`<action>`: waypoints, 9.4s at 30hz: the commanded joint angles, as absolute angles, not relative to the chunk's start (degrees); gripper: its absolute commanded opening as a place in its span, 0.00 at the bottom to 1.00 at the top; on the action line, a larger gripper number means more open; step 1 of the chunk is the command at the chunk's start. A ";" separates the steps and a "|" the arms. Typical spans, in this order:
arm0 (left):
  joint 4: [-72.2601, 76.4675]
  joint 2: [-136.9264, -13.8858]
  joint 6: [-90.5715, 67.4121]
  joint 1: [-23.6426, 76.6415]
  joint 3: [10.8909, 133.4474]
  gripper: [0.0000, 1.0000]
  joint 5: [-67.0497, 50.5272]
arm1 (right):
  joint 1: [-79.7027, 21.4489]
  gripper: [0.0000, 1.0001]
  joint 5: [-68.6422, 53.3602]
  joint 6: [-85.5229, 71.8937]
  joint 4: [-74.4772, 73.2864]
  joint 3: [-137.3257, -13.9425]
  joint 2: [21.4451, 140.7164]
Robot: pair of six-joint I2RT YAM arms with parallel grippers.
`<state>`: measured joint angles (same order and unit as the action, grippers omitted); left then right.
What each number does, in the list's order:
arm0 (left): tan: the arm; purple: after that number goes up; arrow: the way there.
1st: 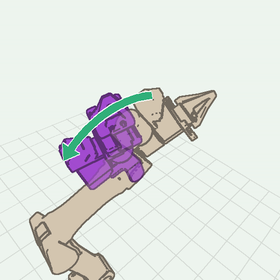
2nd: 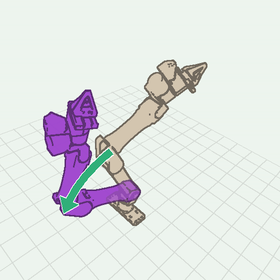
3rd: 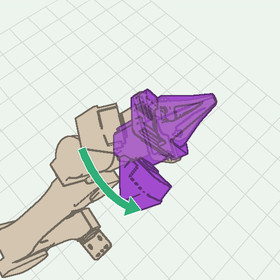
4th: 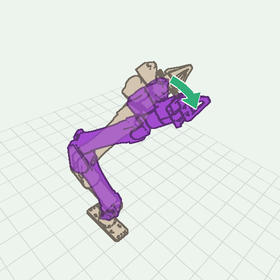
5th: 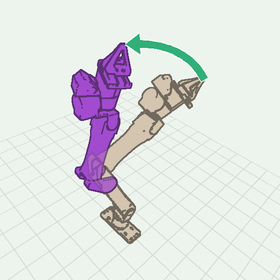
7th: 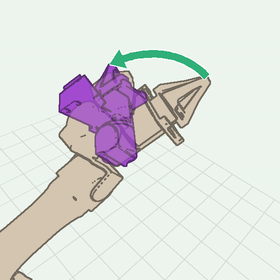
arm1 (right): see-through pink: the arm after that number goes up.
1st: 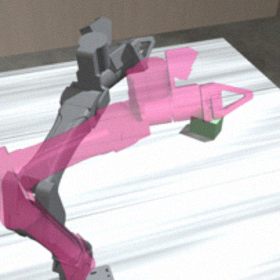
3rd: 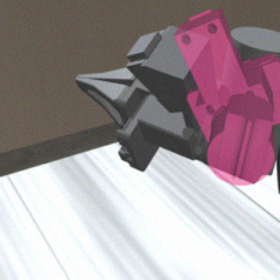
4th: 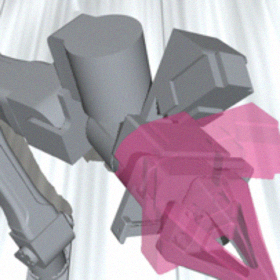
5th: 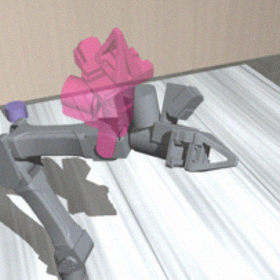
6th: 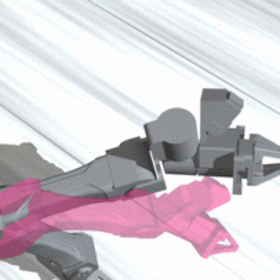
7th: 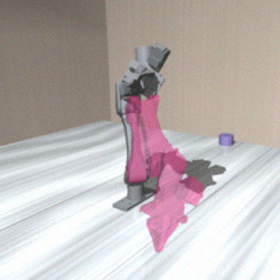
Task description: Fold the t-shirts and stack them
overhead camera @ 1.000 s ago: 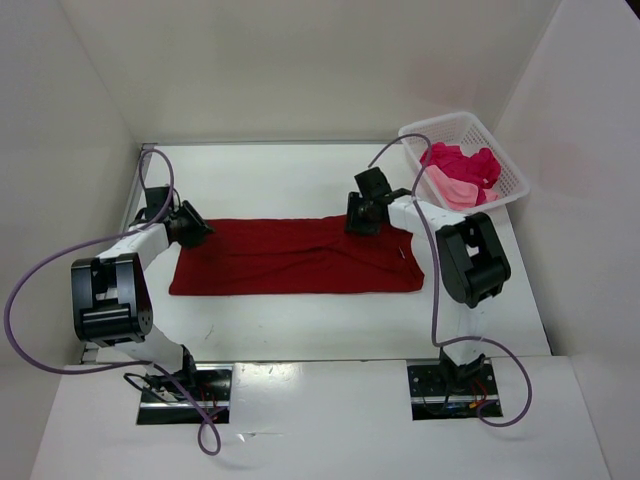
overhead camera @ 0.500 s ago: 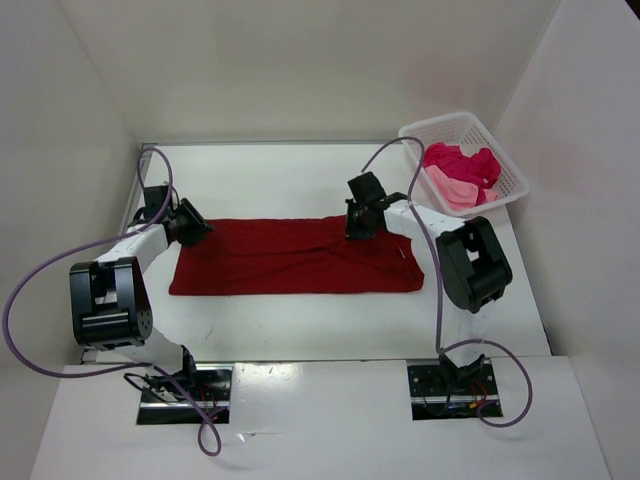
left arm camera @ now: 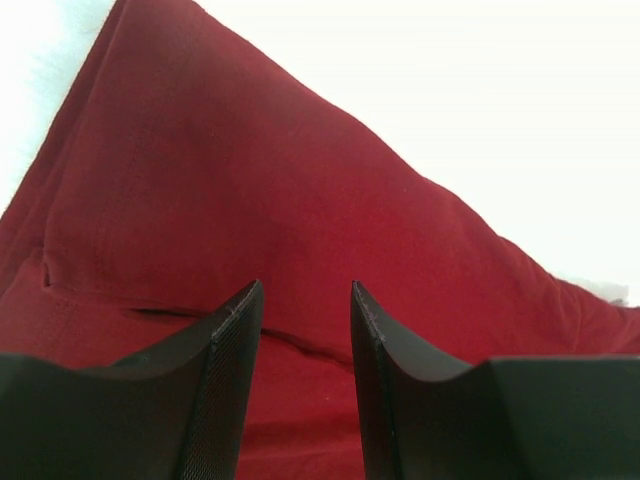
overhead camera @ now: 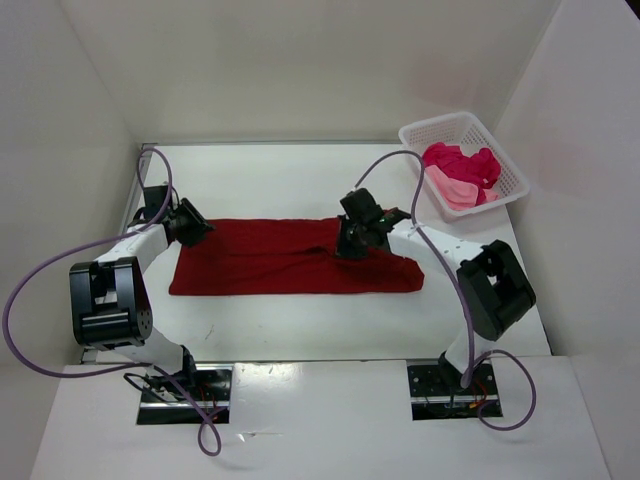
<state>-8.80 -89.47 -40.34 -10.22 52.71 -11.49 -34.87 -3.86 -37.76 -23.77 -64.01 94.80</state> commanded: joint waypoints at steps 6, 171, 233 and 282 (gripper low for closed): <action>-7.03 -87.19 -40.78 -10.02 53.53 0.48 -12.39 | -38.85 0.09 -4.75 -47.98 -20.49 -56.00 89.83; -20.92 -66.53 -36.12 -6.59 58.27 0.32 -25.31 | -59.59 0.35 11.95 -78.57 -14.39 -112.30 143.61; -16.62 -152.42 -40.69 6.77 136.60 0.18 -13.71 | -35.51 0.44 -4.21 -47.29 -16.35 -42.45 81.73; -35.43 -73.12 -57.74 14.77 29.90 0.66 -14.76 | -52.21 0.48 -10.99 -71.19 -0.27 -21.17 71.01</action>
